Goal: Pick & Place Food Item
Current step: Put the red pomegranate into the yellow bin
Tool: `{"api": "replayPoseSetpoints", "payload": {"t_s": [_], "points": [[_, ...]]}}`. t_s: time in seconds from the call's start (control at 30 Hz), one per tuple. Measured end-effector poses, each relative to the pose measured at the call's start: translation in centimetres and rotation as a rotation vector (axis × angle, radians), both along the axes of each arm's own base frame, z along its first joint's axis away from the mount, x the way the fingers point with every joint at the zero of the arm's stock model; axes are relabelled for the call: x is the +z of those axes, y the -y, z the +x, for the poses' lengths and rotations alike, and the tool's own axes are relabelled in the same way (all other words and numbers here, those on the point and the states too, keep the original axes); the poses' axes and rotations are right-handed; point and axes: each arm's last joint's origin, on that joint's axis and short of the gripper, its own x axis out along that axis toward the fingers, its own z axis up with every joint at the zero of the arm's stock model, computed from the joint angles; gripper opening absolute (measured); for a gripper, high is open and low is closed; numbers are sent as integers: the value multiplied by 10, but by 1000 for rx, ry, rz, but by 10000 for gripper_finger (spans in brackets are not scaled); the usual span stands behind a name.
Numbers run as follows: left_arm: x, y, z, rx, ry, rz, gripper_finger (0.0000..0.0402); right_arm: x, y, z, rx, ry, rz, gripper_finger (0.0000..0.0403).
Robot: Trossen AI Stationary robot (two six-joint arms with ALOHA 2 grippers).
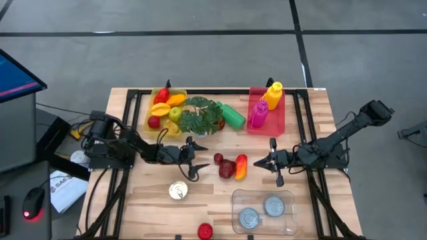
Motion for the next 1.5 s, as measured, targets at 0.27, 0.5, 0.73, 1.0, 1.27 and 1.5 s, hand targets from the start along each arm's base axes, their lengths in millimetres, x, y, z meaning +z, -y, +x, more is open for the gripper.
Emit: {"api": "replayPoseSetpoints", "payload": {"t_s": [0.27, 0.5, 0.73, 1.0, 1.27, 1.5], "points": [[-7, -1, 35, -15, -86, 82, 322, 0, 0, 0, -1, 0, 1, 5], [-9, -16, 52, -23, -204, 70, 322, 0, 0, 0, 0, -2, -1, 5], [-7, -27, 58, -94, -222, -8, 322, 0, 0, 0, 0, -5, -2, 5], [-12, -27, 58, -99, -248, -9, 321, -1, 0, 0, 1, -6, -6, 5], [-27, -26, 70, -98, -278, -9, 319, -1, 0, 0, 0, -6, -2, 5], [-30, -26, 73, -96, -289, -9, 303, -1, 0, 0, 0, -7, -3, 5]]}}
